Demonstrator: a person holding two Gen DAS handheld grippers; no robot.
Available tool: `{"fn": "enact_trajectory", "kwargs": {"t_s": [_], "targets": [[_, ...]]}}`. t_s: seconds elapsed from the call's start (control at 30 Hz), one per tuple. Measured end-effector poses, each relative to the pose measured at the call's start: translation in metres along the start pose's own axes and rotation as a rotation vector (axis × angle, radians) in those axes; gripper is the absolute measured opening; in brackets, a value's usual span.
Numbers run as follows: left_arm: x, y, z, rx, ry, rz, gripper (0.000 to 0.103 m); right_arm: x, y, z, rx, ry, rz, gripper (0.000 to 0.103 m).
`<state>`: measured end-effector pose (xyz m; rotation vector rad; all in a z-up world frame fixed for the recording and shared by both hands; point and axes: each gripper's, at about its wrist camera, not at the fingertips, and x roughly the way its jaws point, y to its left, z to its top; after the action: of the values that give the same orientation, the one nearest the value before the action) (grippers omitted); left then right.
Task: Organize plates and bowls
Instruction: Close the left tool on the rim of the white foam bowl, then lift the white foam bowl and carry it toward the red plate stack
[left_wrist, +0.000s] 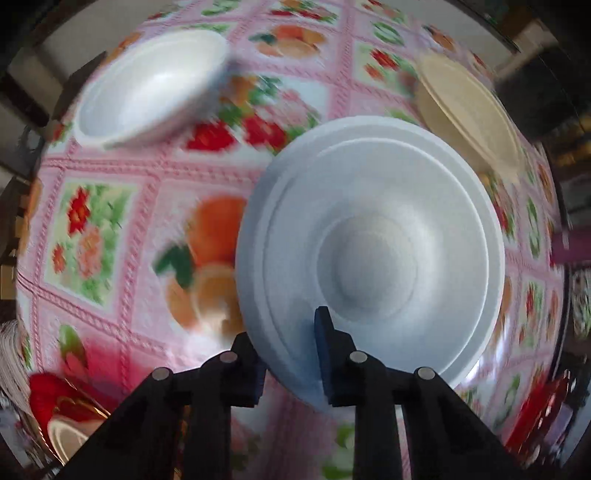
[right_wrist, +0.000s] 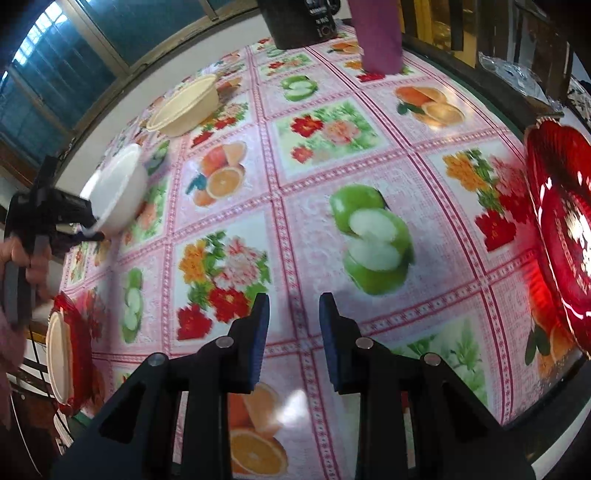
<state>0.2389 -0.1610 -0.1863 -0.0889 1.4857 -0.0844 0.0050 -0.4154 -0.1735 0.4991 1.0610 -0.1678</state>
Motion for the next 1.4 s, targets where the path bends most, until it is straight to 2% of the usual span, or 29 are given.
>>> {"fn": "enact_trajectory", "kwargs": {"t_s": [0.13, 0.33, 0.7, 0.97, 1.13, 1.2, 1.27, 1.33, 1.4], "targets": [[-0.002, -0.026, -0.04, 0.098, 0.013, -0.01, 0.026, -0.006, 0.011, 0.011, 0.0, -0.019, 0.051, 0.029], [-0.005, -0.048, -0.092, 0.188, 0.032, -0.019, 0.026, -0.016, 0.03, 0.022, -0.005, -0.039, 0.116, 0.029], [-0.01, -0.065, -0.156, 0.268, 0.035, -0.012, 0.026, -0.007, 0.062, -0.003, -0.085, 0.039, 0.134, 0.029], [-0.014, -0.061, -0.185, 0.292, 0.0, 0.01, 0.027, 0.001, 0.068, -0.017, -0.104, 0.061, 0.079, 0.029], [-0.016, -0.054, -0.177, 0.305, -0.02, 0.022, 0.028, 0.005, 0.07, -0.024, -0.119, 0.072, 0.053, 0.029], [-0.018, -0.055, -0.184, 0.31, -0.029, 0.028, 0.028, 0.005, 0.071, -0.027, -0.122, 0.073, 0.047, 0.029], [-0.018, -0.05, -0.194, 0.313, -0.037, 0.027, 0.028, 0.005, 0.073, -0.029, -0.135, 0.073, 0.046, 0.025], [-0.019, -0.041, -0.192, 0.316, -0.045, 0.032, 0.028, 0.004, 0.076, -0.032, -0.146, 0.07, 0.044, 0.014], [-0.027, -0.03, -0.199, 0.316, -0.054, 0.028, 0.028, 0.002, 0.077, -0.033, -0.154, 0.058, 0.038, 0.012]]}}
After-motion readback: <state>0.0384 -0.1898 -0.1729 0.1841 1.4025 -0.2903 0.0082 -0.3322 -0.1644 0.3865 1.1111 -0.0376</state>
